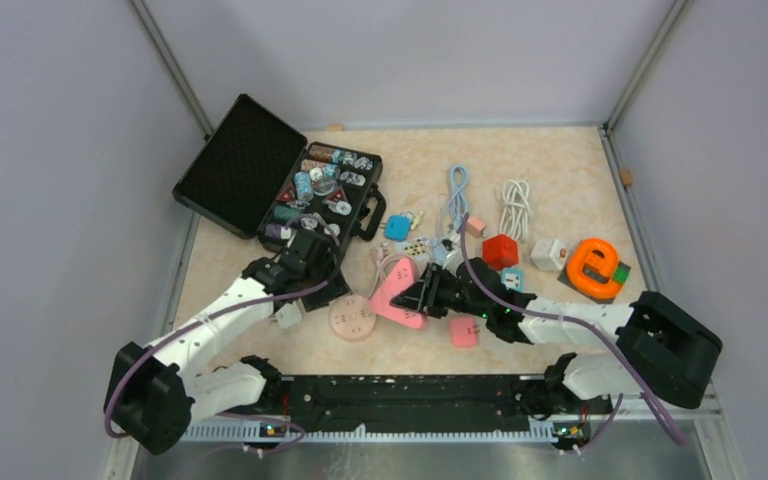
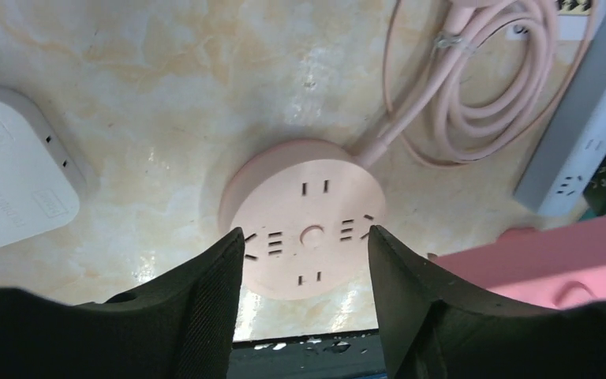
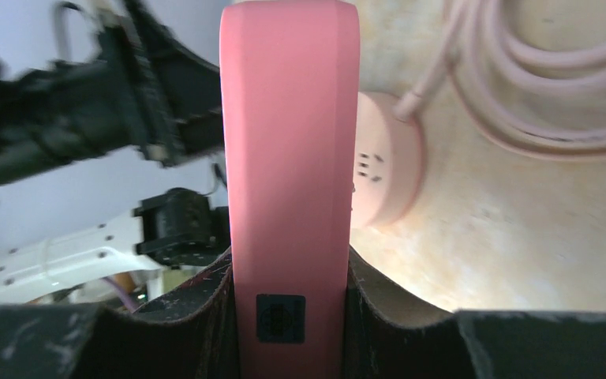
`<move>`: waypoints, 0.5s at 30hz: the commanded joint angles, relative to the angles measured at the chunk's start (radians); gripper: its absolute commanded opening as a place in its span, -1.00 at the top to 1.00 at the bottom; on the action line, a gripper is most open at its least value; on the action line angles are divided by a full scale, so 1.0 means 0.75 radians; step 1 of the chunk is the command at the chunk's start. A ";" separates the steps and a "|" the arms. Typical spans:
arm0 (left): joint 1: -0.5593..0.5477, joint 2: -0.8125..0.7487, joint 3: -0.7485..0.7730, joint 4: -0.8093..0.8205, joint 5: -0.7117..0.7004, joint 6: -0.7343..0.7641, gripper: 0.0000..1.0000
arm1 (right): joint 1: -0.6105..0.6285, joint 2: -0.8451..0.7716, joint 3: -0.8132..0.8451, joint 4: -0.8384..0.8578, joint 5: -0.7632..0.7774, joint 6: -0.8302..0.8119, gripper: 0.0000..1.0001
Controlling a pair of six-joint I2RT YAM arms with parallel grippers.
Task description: Pull the plug off the socket
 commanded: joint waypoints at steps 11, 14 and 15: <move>0.000 -0.046 0.167 -0.082 -0.162 0.077 -0.68 | 0.037 0.056 0.067 -0.272 0.018 -0.134 1.00; -0.001 -0.081 0.173 -0.097 -0.197 0.078 -0.78 | 0.056 0.172 0.125 -0.217 0.020 -0.129 1.00; -0.001 -0.091 0.173 -0.104 -0.210 0.078 -0.82 | 0.062 0.214 0.146 -0.197 0.022 -0.124 1.00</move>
